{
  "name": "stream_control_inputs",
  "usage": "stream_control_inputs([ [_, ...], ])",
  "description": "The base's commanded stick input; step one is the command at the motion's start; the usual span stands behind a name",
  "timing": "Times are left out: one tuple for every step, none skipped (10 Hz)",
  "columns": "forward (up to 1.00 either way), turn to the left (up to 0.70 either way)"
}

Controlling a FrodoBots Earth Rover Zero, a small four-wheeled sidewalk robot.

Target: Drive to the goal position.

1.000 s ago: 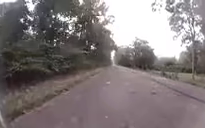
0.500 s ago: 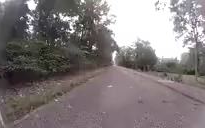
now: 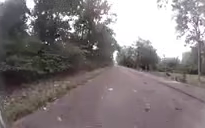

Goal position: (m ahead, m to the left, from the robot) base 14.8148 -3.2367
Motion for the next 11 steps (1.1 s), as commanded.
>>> stream_control_inputs([
  [0.70,0.00],
  [0.70,0.00],
  [0.70,0.00],
  [0.70,0.00],
  [0.70,0.00],
  [0.70,0.00],
  [0.70,0.00],
  [0.70,0.00],
  [0.70,0.00],
  [0.70,0.00],
  [0.70,0.00],
])
